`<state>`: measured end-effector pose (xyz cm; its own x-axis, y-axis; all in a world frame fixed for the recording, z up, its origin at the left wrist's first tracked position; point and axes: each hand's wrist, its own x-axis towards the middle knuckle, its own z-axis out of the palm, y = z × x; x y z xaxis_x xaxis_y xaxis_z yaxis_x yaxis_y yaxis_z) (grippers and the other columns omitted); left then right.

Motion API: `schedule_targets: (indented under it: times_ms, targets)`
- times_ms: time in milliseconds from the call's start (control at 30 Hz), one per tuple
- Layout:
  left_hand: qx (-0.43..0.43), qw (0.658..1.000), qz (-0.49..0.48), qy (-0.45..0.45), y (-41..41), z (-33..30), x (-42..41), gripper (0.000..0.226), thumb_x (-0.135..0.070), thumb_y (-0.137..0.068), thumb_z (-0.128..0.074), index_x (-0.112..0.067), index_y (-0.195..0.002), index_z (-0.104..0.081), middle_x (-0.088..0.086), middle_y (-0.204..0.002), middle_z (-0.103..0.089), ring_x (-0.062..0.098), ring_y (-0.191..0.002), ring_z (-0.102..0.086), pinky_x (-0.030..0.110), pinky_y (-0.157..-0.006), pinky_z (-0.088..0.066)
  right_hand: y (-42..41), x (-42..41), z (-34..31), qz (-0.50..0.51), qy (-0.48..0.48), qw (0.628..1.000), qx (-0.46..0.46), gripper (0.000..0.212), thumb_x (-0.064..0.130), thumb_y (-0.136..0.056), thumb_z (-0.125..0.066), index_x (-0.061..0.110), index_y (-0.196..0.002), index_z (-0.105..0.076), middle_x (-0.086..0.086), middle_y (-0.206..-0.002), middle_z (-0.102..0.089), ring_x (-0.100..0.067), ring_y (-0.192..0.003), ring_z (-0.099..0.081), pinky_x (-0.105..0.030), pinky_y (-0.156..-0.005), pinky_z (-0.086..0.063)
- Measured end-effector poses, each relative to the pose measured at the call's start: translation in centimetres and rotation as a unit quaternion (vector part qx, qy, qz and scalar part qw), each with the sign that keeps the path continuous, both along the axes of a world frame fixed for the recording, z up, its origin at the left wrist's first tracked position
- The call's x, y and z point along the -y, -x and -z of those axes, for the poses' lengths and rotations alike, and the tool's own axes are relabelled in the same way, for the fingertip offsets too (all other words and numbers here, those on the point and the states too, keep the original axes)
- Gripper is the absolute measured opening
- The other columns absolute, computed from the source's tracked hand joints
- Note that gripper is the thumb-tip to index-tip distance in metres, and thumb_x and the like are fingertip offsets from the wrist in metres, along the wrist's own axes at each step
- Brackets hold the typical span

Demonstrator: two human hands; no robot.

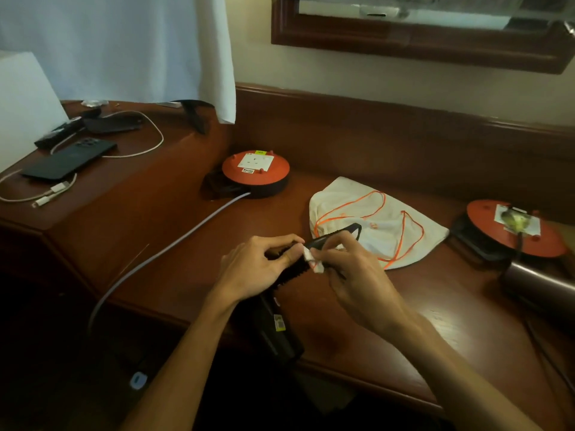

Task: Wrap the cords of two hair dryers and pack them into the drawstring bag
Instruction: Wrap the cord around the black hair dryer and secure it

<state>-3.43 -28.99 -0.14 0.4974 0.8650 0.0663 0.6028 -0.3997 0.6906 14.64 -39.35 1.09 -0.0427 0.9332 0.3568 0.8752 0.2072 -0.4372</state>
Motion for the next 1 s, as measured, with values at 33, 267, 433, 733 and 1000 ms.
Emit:
schedule_targets:
  times_ms: [33,267,433,733,1000]
  targets:
    - [0.013,1.000,0.001,0.006,0.0,-0.1,0.1,0.029,-0.086,-0.081,-0.045,-0.073,-0.104,-0.059,-0.029,-0.103,-0.072,0.005,-0.109,-0.065,0.041,-0.091,-0.053,0.1,0.0,0.7,-0.013,-0.024,1.000,0.013,0.031,-0.005,-0.092,-0.060,0.008,-0.117,-0.074,-0.007,-0.114,-0.056,-0.013,-0.087,-0.057,-0.017,-0.070,-0.046]
    - [0.009,0.998,-0.061,-0.031,-0.6,-0.1,0.8,0.053,-0.098,-0.063,-0.051,-0.065,-0.102,-0.063,-0.023,-0.087,-0.072,0.009,-0.094,-0.067,0.039,-0.082,-0.055,-1.5,1.4,1.5,-0.024,-0.035,0.999,-0.014,0.025,0.011,-0.096,-0.063,0.013,-0.119,-0.072,0.000,-0.124,-0.061,-0.011,-0.104,-0.061,-0.021,-0.086,-0.050]
    - [0.044,0.997,-0.058,-0.018,-0.1,-0.1,0.5,0.050,-0.093,-0.064,-0.057,-0.061,-0.101,-0.066,-0.024,-0.079,-0.072,0.005,-0.085,-0.069,0.040,-0.080,-0.057,-3.2,3.1,2.3,0.156,0.104,0.962,-0.199,0.045,0.056,-0.091,-0.049,0.019,-0.106,-0.070,0.005,-0.089,-0.072,-0.012,-0.074,-0.069,-0.022,-0.062,-0.051]
    - [0.082,0.994,-0.071,-0.021,0.4,0.1,0.9,0.046,-0.086,-0.063,-0.065,-0.061,-0.102,-0.067,-0.026,-0.082,-0.072,0.002,-0.085,-0.069,0.039,-0.078,-0.057,-0.4,2.0,5.2,0.031,0.399,0.653,-0.643,0.067,0.064,-0.096,-0.042,-0.001,-0.110,-0.048,-0.034,-0.096,-0.069,-0.028,-0.047,-0.061,-0.021,-0.036,-0.035]
    - [0.031,0.998,-0.045,-0.033,0.1,0.0,1.1,0.039,-0.085,-0.068,-0.062,-0.066,-0.101,-0.065,-0.027,-0.084,-0.072,0.000,-0.085,-0.067,0.036,-0.080,-0.056,0.1,-2.0,5.1,0.059,0.317,0.638,-0.699,0.040,0.034,-0.100,-0.054,-0.005,-0.108,-0.060,-0.025,-0.087,-0.073,-0.031,-0.076,-0.075,-0.028,-0.053,-0.057]
